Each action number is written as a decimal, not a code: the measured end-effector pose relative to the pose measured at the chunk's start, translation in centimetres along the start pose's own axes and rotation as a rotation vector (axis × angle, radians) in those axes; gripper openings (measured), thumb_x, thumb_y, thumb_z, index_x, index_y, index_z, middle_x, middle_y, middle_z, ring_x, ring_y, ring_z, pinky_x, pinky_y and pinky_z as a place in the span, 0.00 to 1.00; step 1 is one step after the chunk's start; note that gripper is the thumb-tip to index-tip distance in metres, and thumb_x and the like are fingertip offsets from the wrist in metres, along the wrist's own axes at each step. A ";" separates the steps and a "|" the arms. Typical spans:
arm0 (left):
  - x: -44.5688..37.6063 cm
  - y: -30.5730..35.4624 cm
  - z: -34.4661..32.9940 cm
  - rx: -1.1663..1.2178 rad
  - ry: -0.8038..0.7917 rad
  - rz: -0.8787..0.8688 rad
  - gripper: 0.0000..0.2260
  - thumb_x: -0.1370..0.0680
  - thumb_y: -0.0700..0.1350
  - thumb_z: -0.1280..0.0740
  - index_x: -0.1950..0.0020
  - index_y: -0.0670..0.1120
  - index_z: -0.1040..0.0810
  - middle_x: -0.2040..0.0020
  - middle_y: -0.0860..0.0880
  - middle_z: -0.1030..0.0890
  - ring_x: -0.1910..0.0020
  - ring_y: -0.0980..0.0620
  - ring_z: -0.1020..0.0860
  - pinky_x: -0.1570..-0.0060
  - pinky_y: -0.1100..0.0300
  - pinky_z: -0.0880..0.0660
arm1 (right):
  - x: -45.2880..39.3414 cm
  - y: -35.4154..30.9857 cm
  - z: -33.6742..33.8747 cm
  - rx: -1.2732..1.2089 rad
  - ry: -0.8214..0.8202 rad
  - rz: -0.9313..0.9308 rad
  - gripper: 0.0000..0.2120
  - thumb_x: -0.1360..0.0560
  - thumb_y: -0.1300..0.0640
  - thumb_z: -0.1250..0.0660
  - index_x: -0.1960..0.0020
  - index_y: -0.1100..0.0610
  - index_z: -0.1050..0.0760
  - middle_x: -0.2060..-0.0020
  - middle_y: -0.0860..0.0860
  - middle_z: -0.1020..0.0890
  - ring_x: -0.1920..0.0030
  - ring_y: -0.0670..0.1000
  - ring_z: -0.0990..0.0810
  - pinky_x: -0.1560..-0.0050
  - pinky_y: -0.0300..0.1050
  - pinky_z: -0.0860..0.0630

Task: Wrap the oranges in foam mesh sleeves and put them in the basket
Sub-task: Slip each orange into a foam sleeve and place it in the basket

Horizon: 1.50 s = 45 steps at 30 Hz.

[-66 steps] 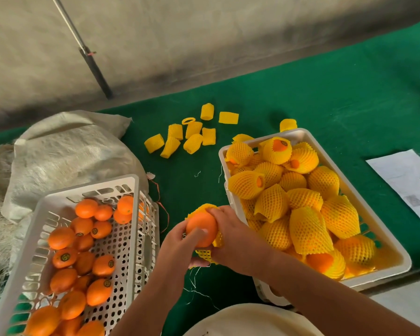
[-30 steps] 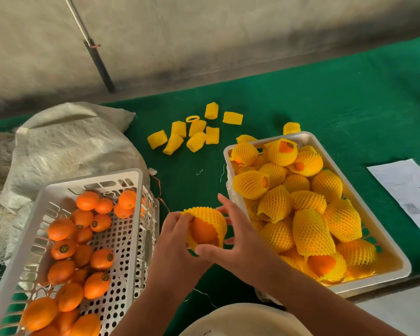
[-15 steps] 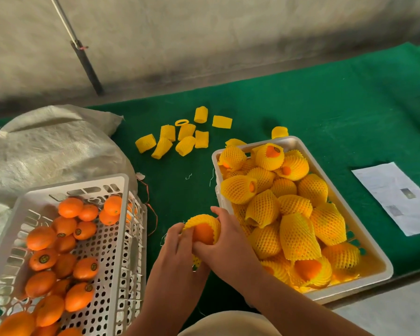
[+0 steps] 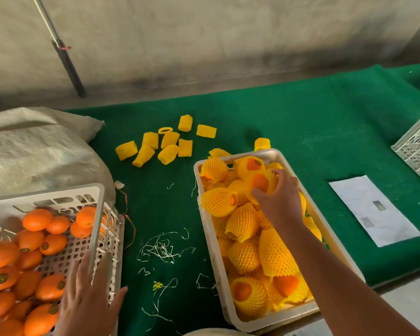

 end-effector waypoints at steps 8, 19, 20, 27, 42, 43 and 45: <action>-0.8 0.2 -0.7 -0.009 0.072 -0.076 0.42 0.34 0.64 0.34 0.24 0.44 0.26 0.21 0.37 0.36 0.26 0.28 0.32 0.32 0.27 0.33 | -1.4 1.5 -2.8 0.151 -0.016 -0.045 0.34 0.27 0.40 0.27 0.27 0.49 0.36 0.35 0.56 0.30 0.42 0.62 0.22 0.55 0.50 0.26; -0.9 0.6 -0.1 0.066 0.055 -0.068 0.45 0.34 0.68 0.42 0.24 0.42 0.26 0.21 0.35 0.36 0.25 0.29 0.33 0.29 0.30 0.36 | 0.3 0.1 -2.3 0.235 -0.028 -0.006 0.42 0.26 0.35 0.27 0.20 0.49 0.41 0.24 0.57 0.35 0.24 0.63 0.35 0.32 0.65 0.27; -1.0 0.4 -0.1 0.095 0.038 -0.060 0.44 0.33 0.67 0.40 0.23 0.43 0.27 0.20 0.36 0.37 0.24 0.30 0.35 0.28 0.31 0.37 | 0.9 -1.3 -1.9 0.246 0.017 0.056 0.41 0.25 0.36 0.27 0.20 0.49 0.40 0.23 0.56 0.35 0.24 0.62 0.35 0.30 0.65 0.29; -1.6 -3.2 0.8 0.384 0.122 0.067 0.32 0.24 0.51 0.25 0.22 0.47 0.30 0.21 0.47 0.33 0.24 0.42 0.33 0.31 0.34 0.31 | 8.1 -8.9 -7.1 0.107 -0.084 0.450 0.21 0.20 0.47 0.29 0.29 0.50 0.28 0.29 0.49 0.28 0.29 0.51 0.29 0.33 0.46 0.23; -0.2 -15.1 -13.7 0.033 -0.723 0.128 0.23 0.20 0.49 0.30 0.26 0.49 0.27 0.29 0.45 0.25 0.44 0.55 0.22 0.48 0.66 0.24 | 11.3 -7.1 -13.2 0.384 -0.184 0.561 0.18 0.26 0.58 0.24 0.37 0.56 0.20 0.23 0.60 0.37 0.18 0.62 0.46 0.24 0.62 0.38; -0.8 -15.2 -13.4 0.007 -0.685 0.125 0.20 0.21 0.50 0.30 0.30 0.49 0.24 0.33 0.47 0.23 0.45 0.55 0.22 0.48 0.65 0.23 | 11.4 -6.9 -13.6 0.394 -0.184 0.565 0.18 0.26 0.58 0.24 0.37 0.56 0.20 0.23 0.60 0.37 0.18 0.62 0.47 0.25 0.63 0.38; -2.6 -15.4 -11.4 -0.039 -0.558 0.144 0.15 0.21 0.54 0.30 0.37 0.48 0.22 0.41 0.50 0.21 0.46 0.54 0.22 0.48 0.61 0.23 | 11.7 -6.7 -14.0 0.396 -0.182 0.579 0.20 0.28 0.58 0.23 0.36 0.56 0.20 0.23 0.60 0.38 0.17 0.61 0.48 0.26 0.66 0.35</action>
Point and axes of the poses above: each hand's wrist, its own x-axis away from the middle knuckle, its own z-axis out of the back of the hand, y = z × x, the point moved 10 cm from there along -x, towards the middle knuckle
